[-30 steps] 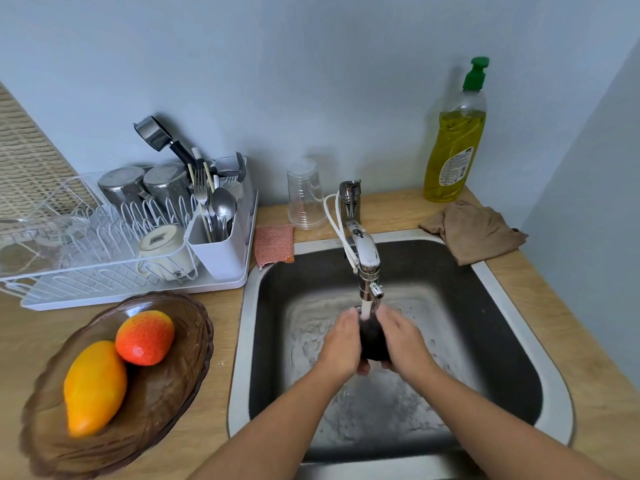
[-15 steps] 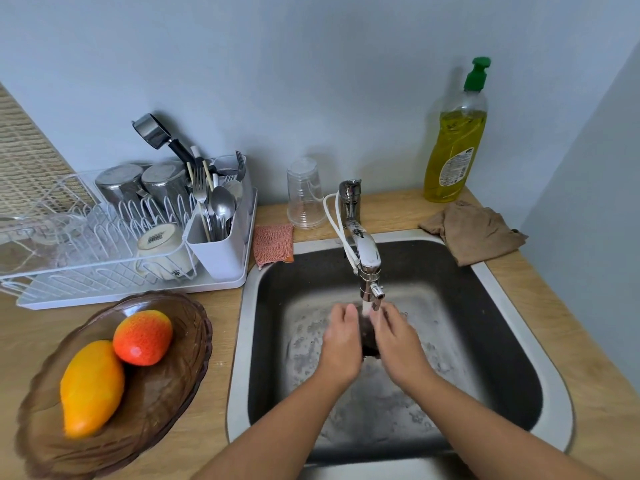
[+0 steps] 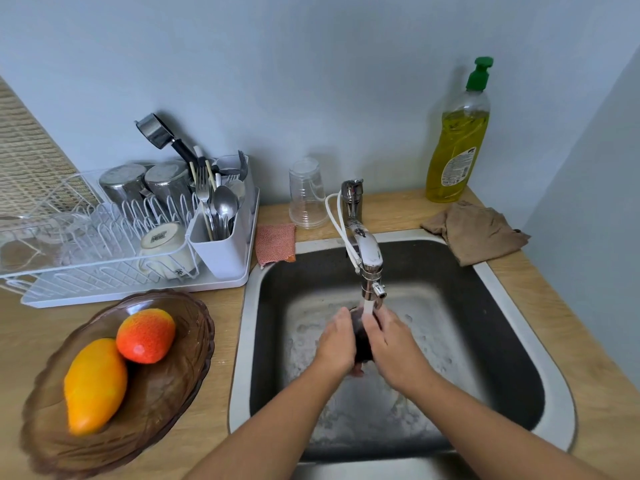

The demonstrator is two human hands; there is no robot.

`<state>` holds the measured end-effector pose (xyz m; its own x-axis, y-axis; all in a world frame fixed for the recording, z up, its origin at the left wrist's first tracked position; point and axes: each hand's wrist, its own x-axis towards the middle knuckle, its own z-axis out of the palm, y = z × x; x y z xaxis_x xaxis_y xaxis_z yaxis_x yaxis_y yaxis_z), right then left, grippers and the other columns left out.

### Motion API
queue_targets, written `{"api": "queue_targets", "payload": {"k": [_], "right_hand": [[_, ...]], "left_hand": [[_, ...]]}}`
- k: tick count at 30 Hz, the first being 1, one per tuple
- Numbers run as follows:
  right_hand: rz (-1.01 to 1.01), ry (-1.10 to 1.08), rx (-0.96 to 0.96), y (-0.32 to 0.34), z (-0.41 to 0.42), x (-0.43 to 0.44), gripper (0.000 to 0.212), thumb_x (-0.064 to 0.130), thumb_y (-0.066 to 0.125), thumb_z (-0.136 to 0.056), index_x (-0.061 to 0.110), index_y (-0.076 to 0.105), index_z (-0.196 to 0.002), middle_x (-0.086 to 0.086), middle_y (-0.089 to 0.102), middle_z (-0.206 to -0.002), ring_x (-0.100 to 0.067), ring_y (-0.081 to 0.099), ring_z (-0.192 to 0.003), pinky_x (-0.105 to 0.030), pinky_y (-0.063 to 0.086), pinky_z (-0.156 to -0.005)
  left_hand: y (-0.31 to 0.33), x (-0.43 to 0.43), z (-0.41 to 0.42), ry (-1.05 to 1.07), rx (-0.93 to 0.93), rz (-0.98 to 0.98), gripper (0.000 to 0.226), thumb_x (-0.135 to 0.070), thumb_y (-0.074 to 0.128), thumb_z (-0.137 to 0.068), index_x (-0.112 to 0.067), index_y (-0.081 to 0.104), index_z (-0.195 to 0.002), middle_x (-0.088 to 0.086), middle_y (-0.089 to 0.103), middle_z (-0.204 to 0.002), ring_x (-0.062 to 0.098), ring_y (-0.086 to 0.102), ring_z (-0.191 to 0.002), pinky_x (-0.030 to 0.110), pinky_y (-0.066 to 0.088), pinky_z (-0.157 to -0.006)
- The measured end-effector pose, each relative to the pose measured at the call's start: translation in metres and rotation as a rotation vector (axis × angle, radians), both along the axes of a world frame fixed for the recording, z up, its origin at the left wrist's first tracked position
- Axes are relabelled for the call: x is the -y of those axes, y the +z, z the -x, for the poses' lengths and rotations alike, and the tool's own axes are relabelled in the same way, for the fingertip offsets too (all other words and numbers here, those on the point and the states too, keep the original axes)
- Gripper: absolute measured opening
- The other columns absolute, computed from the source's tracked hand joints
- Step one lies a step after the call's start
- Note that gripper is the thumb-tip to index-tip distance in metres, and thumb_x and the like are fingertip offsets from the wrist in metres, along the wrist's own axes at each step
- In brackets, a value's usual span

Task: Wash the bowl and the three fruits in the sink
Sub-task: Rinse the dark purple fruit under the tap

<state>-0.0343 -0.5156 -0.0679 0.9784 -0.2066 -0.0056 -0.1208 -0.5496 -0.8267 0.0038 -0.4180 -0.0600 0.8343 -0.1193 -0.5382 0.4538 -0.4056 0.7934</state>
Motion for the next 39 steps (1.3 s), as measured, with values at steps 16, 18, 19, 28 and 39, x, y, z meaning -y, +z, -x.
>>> {"api": "queue_targets", "payload": {"k": [16, 18, 19, 28, 39], "right_hand": [[0.082, -0.025, 0.061, 0.013, -0.004, 0.003, 0.02, 0.029, 0.032, -0.1, 0.024, 0.052, -0.105, 0.006, 0.055, -0.091, -0.013, 0.055, -0.082, -0.033, 0.045, -0.075], [-0.113, -0.074, -0.067, 0.011, -0.008, 0.007, 0.023, 0.028, 0.032, -0.1, 0.026, 0.052, -0.089, 0.001, 0.057, -0.079, -0.015, 0.054, -0.068, -0.034, 0.045, -0.064], [-0.216, -0.122, -0.135, 0.01, -0.011, 0.009, 0.028, 0.03, 0.03, -0.101, 0.024, 0.053, -0.085, -0.004, 0.058, -0.078, -0.017, 0.054, -0.063, -0.033, 0.046, -0.057], [-0.062, -0.072, 0.007, 0.01, 0.007, 0.007, 0.03, 0.029, 0.029, -0.102, 0.021, 0.058, -0.095, 0.002, 0.06, -0.087, -0.014, 0.055, -0.073, -0.027, 0.041, -0.063], [0.503, 0.073, 0.191, 0.005, 0.008, 0.007, 0.055, 0.045, 0.018, -0.092, 0.012, 0.056, -0.112, -0.004, 0.057, -0.105, -0.022, 0.059, -0.081, -0.027, 0.038, -0.065]], "left_hand": [[-0.013, 0.005, 0.008, 0.135, -0.082, 0.386, 0.061, -0.058, 0.022, -0.096, -0.013, 0.059, -0.115, 0.008, 0.069, -0.085, 0.018, 0.065, -0.063, 0.032, 0.056, -0.056], [-0.013, 0.001, 0.012, 0.009, 0.18, 0.184, 0.041, -0.049, 0.028, -0.098, -0.02, 0.048, -0.119, 0.006, 0.063, -0.088, 0.015, 0.057, -0.063, 0.031, 0.051, -0.057], [-0.017, -0.001, 0.014, -0.057, 0.288, 0.149, 0.031, -0.045, 0.031, -0.099, -0.027, 0.043, -0.121, 0.005, 0.063, -0.094, 0.015, 0.056, -0.069, 0.033, 0.05, -0.063], [-0.005, -0.001, 0.008, -0.134, 0.264, 0.209, 0.024, -0.04, 0.032, -0.101, -0.026, 0.05, -0.094, 0.0, 0.055, -0.08, 0.012, 0.054, -0.064, 0.025, 0.046, -0.057], [-0.004, 0.003, 0.003, 0.122, -0.239, 0.537, 0.057, -0.047, 0.026, -0.099, -0.01, 0.067, -0.092, 0.013, 0.063, -0.08, 0.02, 0.053, -0.062, 0.033, 0.045, -0.062]]}}
